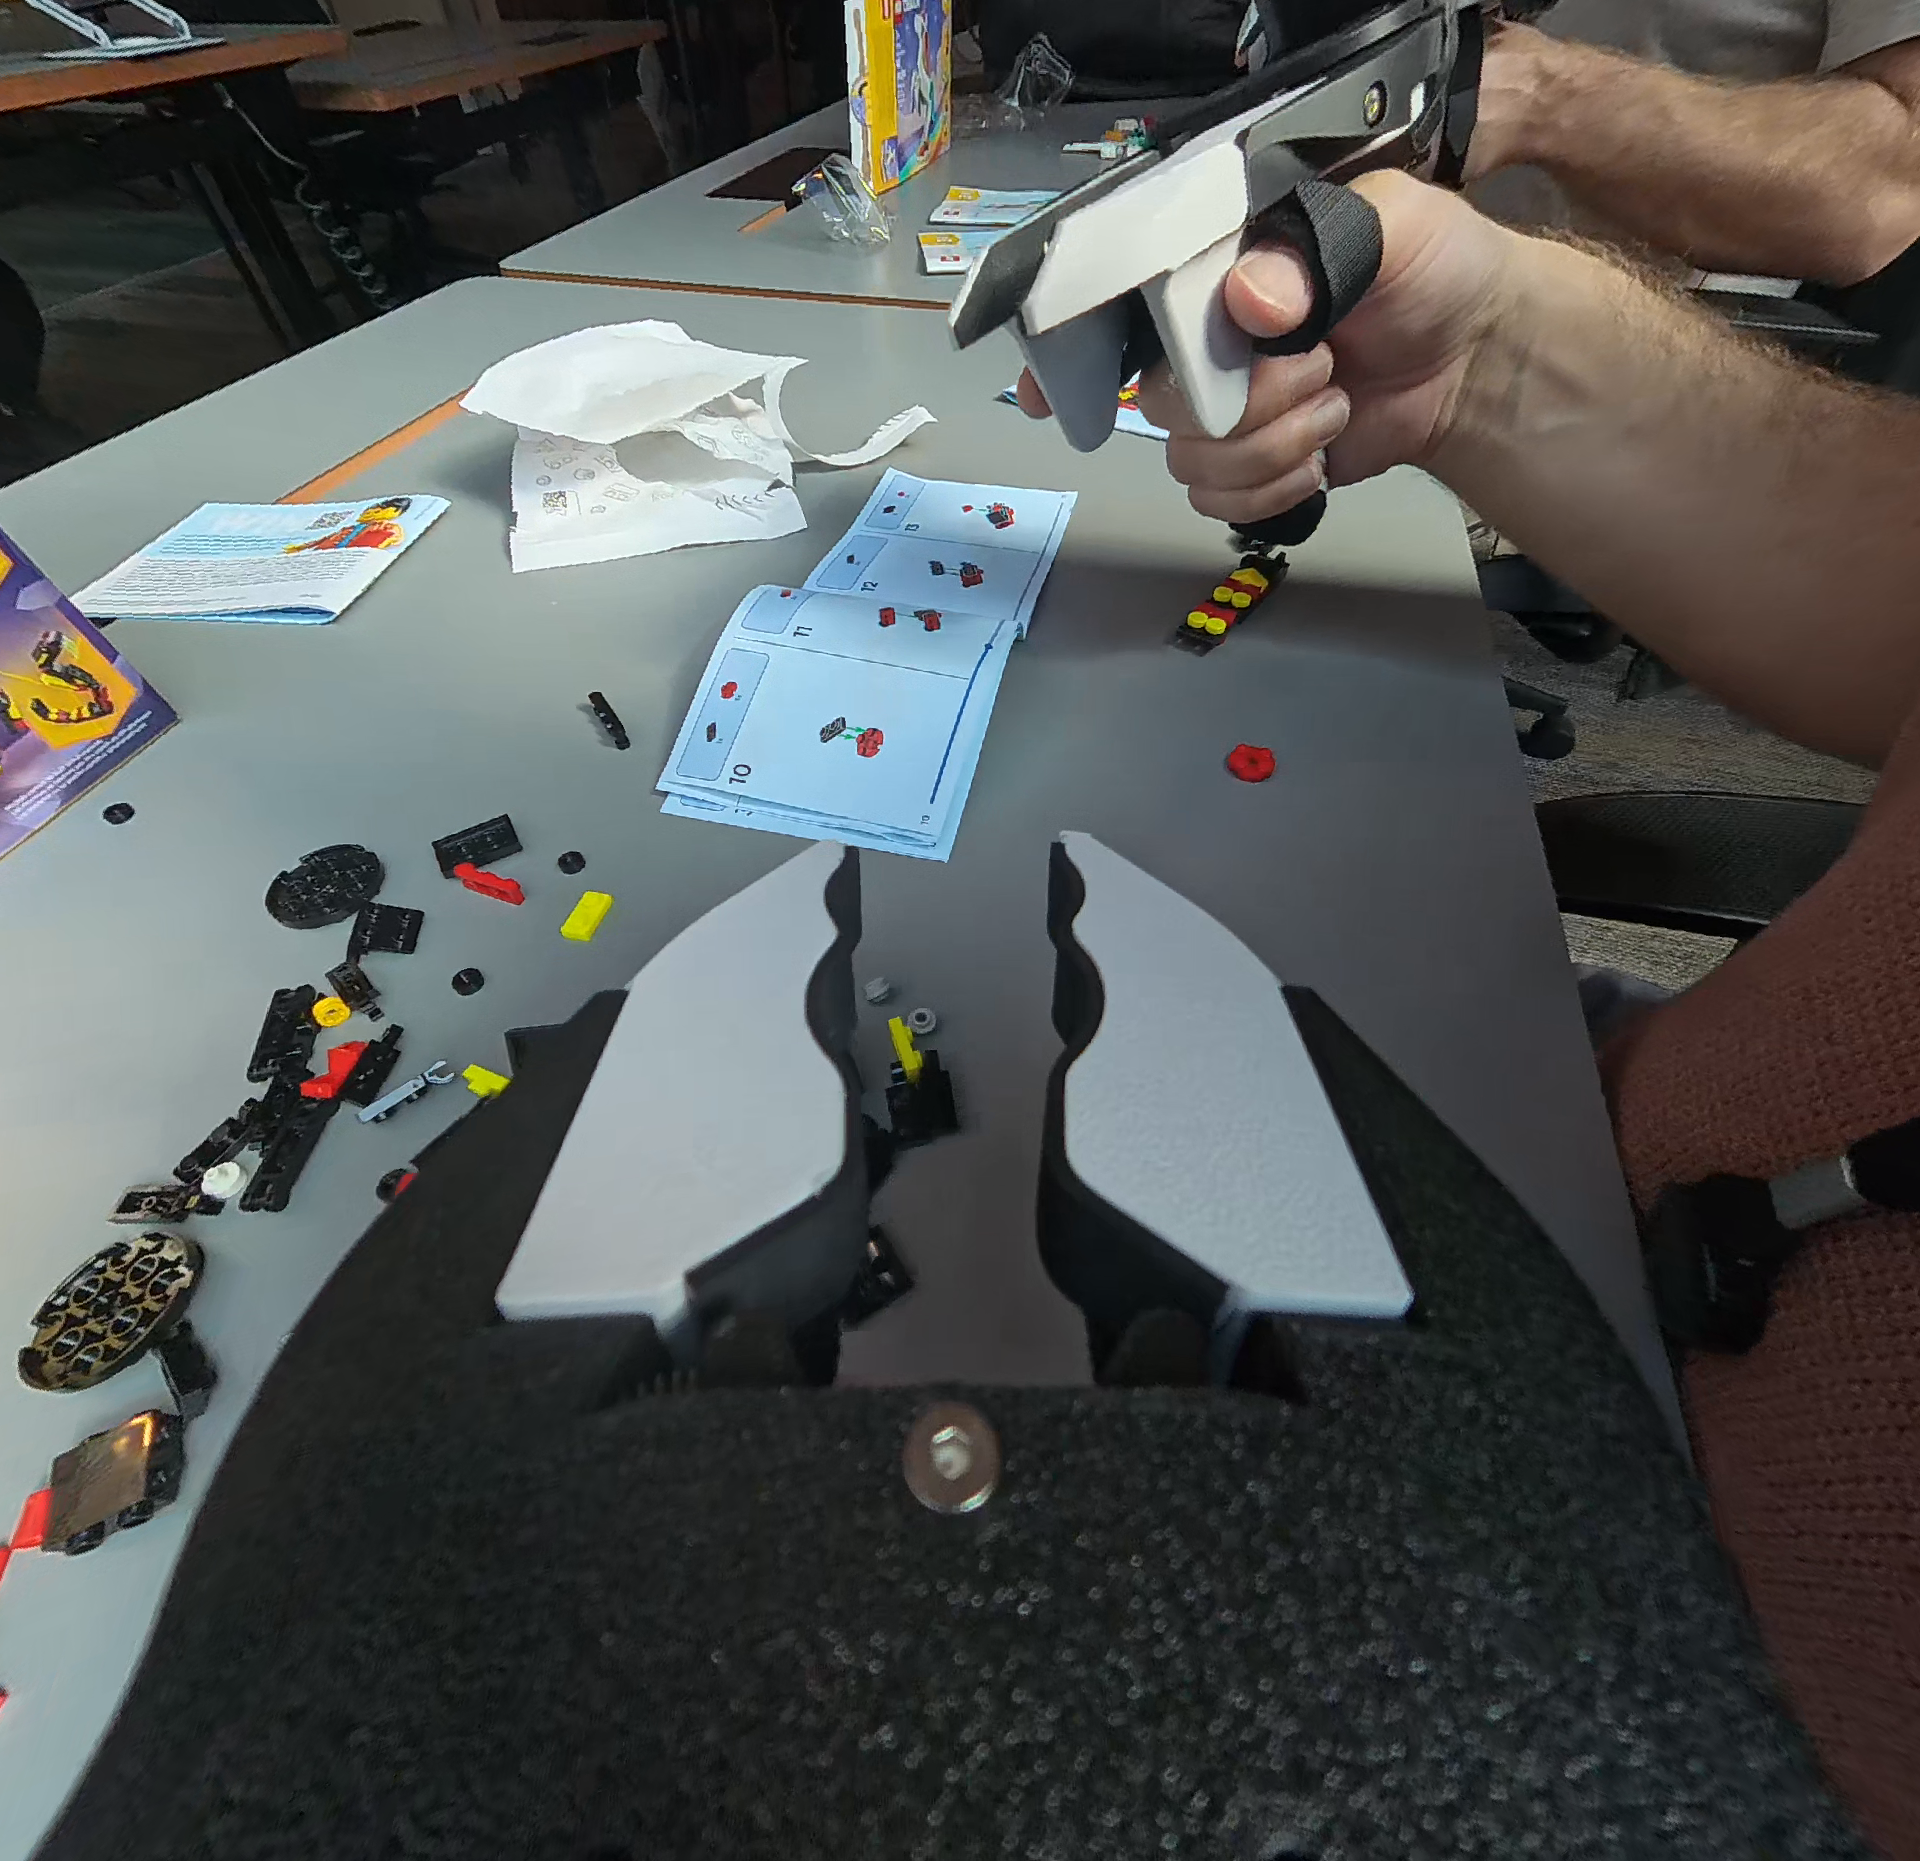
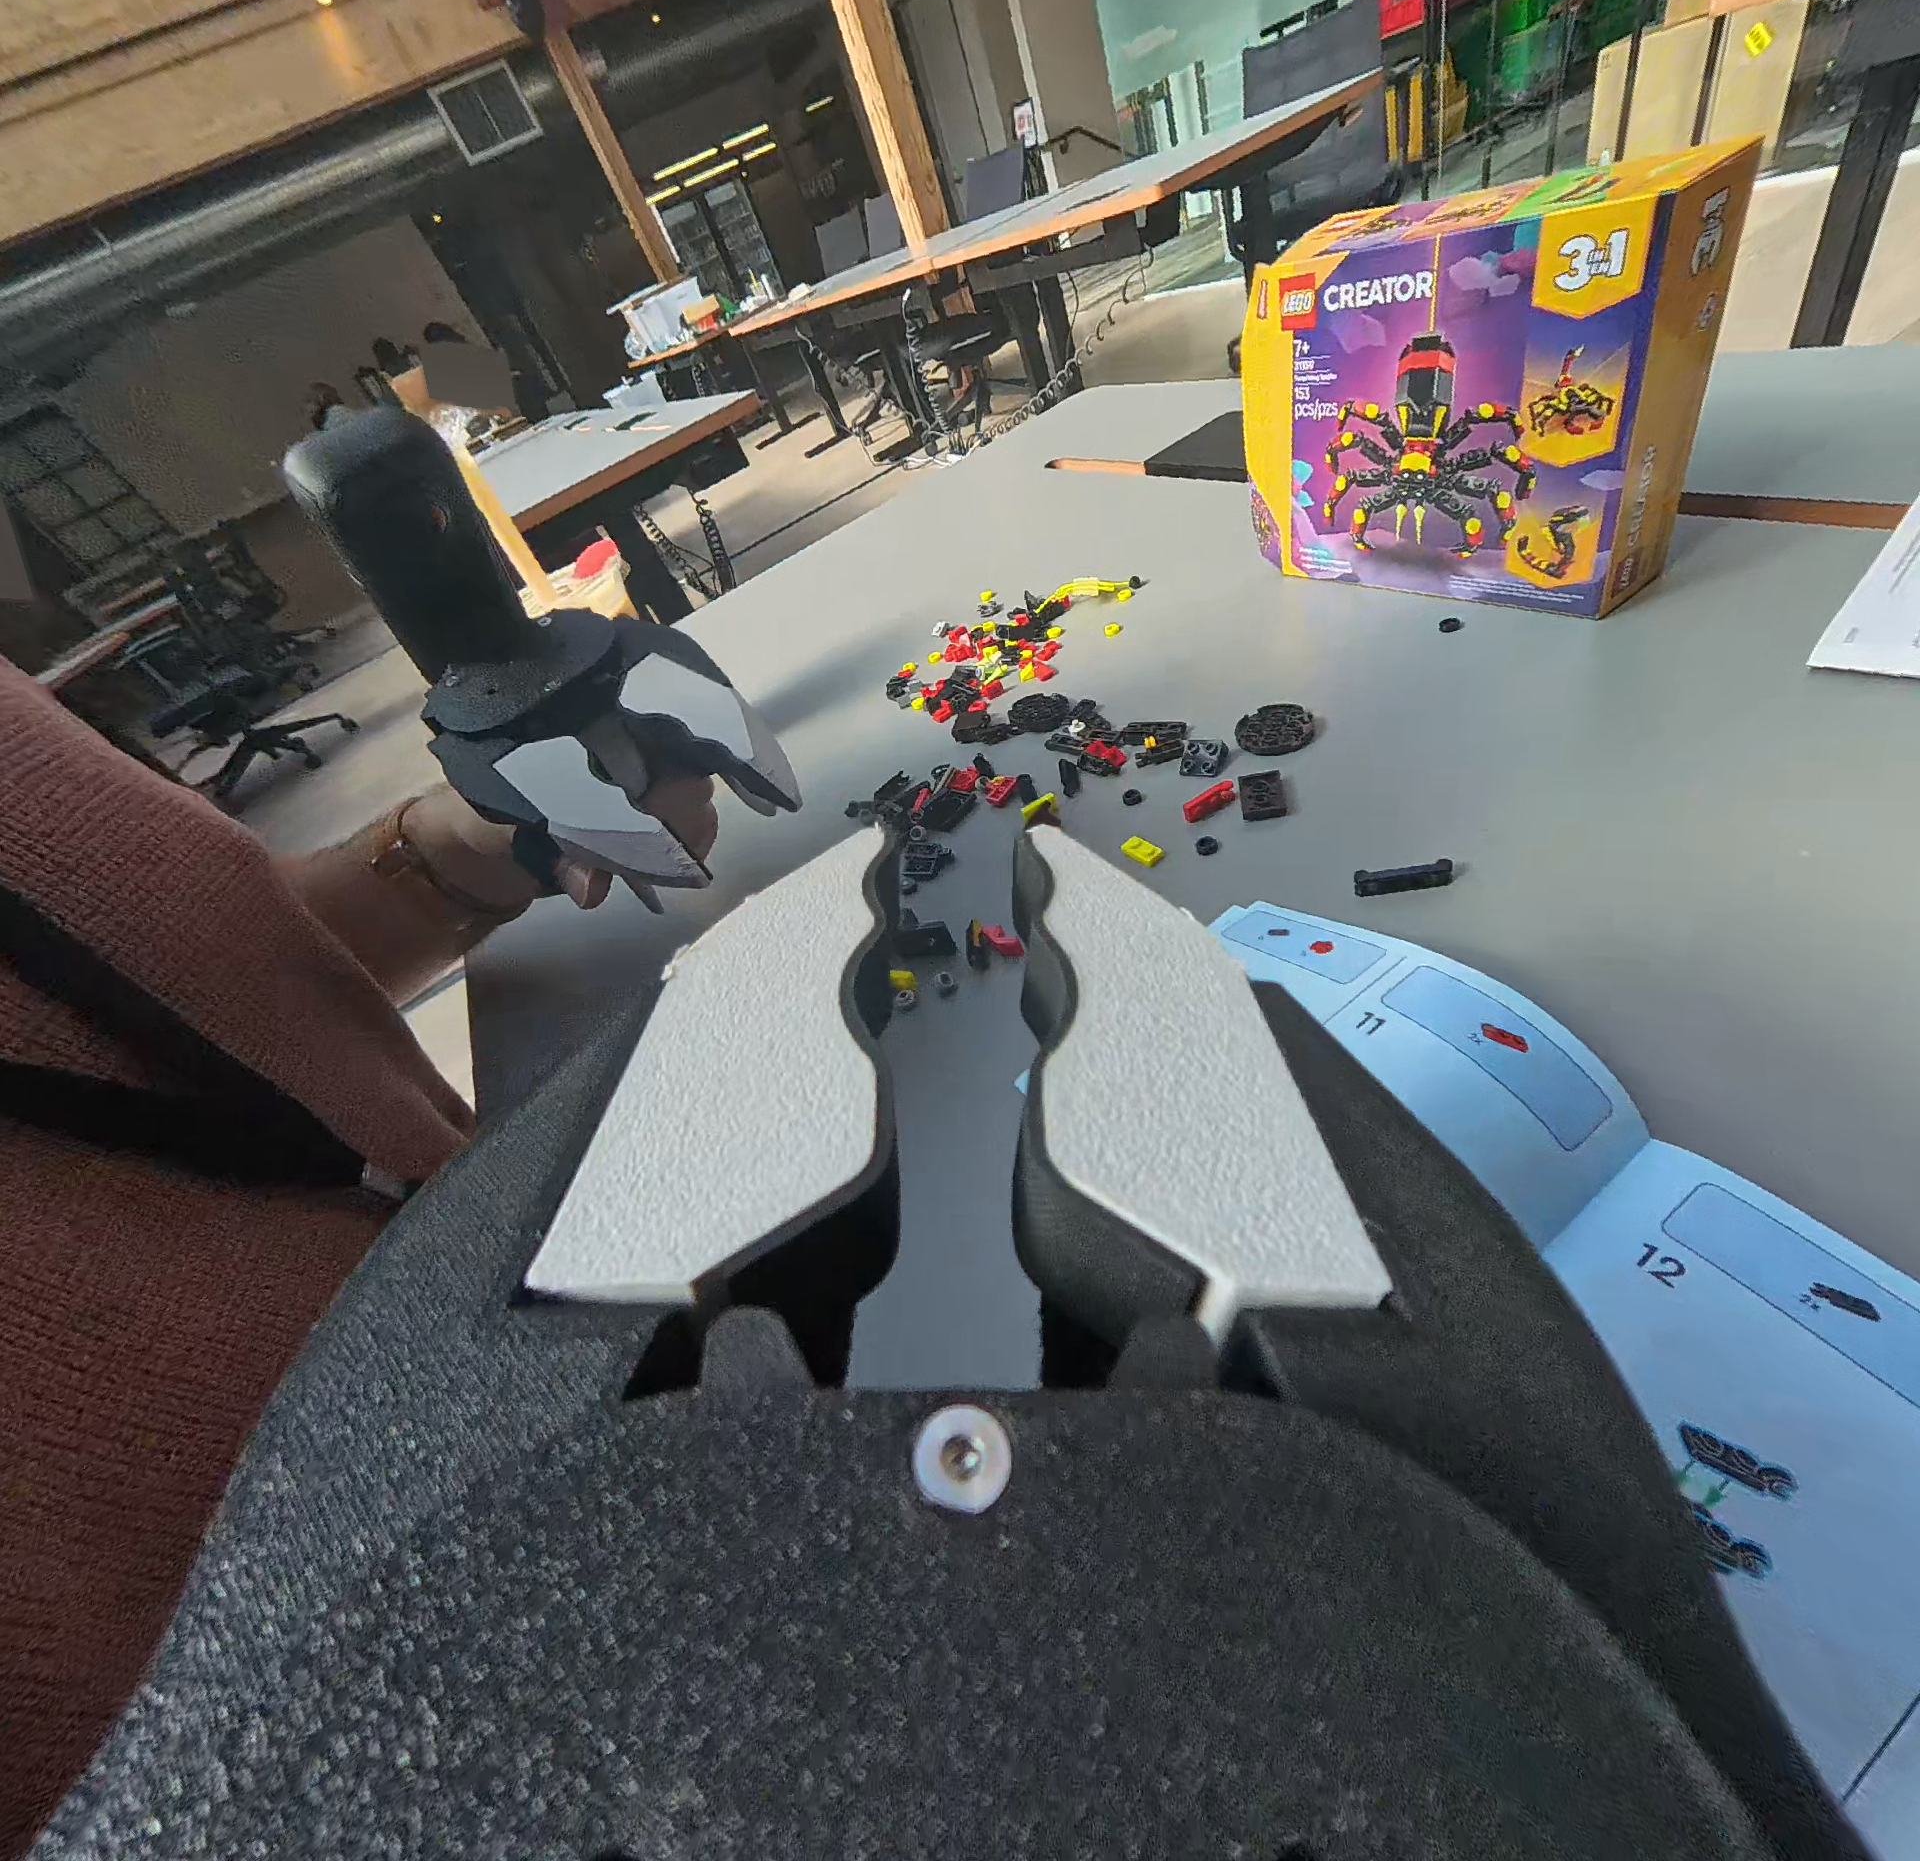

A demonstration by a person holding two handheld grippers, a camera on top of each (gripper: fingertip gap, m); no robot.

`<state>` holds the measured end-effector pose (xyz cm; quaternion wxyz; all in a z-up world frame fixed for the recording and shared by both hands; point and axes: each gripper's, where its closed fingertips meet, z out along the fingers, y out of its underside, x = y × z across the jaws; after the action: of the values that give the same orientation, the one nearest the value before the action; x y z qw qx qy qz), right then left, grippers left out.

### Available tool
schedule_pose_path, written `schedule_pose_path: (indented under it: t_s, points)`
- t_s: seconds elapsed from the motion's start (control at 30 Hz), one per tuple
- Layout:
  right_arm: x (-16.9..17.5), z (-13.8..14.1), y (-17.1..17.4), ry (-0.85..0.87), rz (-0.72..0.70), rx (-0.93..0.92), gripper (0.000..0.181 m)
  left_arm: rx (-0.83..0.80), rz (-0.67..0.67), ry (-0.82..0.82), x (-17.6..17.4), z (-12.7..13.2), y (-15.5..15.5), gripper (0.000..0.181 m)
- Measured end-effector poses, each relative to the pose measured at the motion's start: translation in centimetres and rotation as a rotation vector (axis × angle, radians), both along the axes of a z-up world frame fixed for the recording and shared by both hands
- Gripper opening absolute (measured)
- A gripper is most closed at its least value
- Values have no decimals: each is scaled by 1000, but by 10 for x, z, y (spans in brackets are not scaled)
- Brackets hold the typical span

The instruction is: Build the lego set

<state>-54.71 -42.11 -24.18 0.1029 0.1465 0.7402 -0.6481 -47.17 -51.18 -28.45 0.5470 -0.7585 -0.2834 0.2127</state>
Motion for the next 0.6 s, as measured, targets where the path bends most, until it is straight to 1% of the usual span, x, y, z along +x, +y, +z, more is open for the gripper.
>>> schedule_pose_path:
  t_s: [0.1,0.27,0.43,0.53,0.6]
  points:
    - [4,-4,-3,33,20,45,21,0,5,0,3,-4,3,34]
    - [9,-1,-6,59,31,47,21,9,2,-10,2,-5,4,34]
    - [11,0,-5,57,33,40,21,-41,-4,10,0,-1,4,34]
    - [11,-4,-9,56,35,66,21,-72,-7,15,5,-6,8,34]
    - [13,-4,-17,76,64,88,22,-99,-2,18,10,-12,9,34]
